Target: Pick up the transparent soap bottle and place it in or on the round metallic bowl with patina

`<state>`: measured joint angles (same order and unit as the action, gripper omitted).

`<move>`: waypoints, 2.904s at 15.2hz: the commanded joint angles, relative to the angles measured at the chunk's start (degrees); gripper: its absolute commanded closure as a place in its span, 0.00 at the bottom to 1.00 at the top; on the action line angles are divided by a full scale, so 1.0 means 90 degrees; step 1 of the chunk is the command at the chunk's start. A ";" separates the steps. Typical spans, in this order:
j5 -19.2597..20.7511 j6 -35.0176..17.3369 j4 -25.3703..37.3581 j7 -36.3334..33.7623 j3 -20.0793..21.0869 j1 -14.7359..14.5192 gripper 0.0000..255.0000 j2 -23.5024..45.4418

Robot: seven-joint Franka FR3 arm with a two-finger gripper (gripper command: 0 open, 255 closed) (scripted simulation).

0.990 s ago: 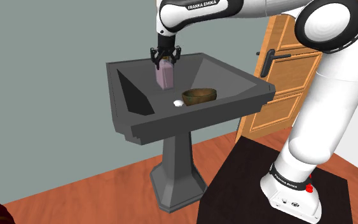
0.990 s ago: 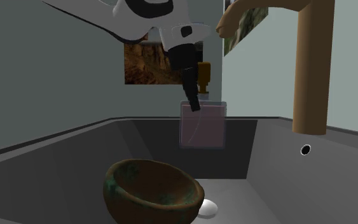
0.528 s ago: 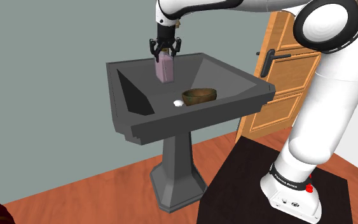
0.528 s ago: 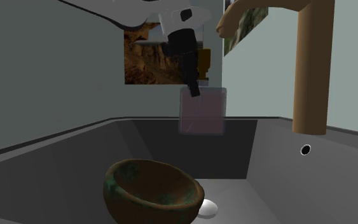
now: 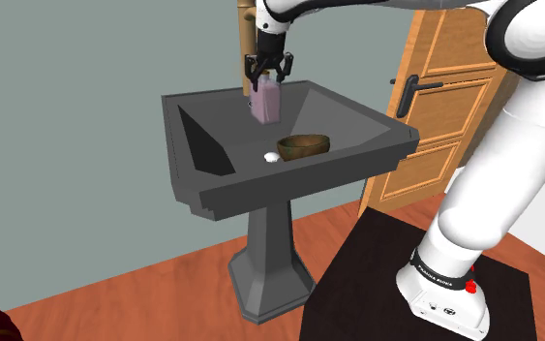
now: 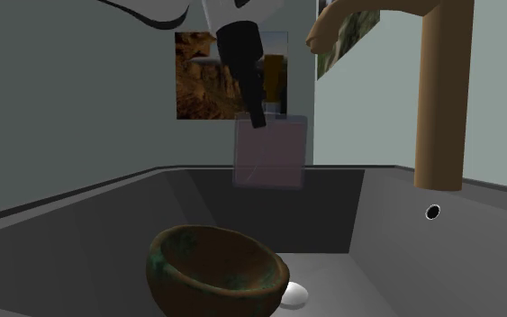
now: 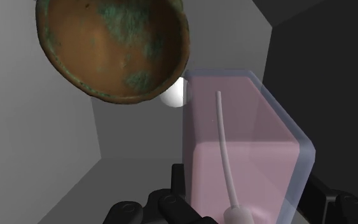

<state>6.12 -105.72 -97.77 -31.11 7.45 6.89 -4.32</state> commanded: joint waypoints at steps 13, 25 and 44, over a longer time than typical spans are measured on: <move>-0.0238 -0.0312 -0.3066 0.0822 -0.0588 0.0189 1.00 -0.2836; -0.0216 -0.1103 -0.3910 0.0761 -0.0588 0.0188 1.00 -0.2888; -0.0252 -0.0272 -0.3251 0.0777 -0.0555 0.0164 0.00 -0.3058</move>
<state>3.86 -108.31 -127.12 -24.12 2.45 8.37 -31.80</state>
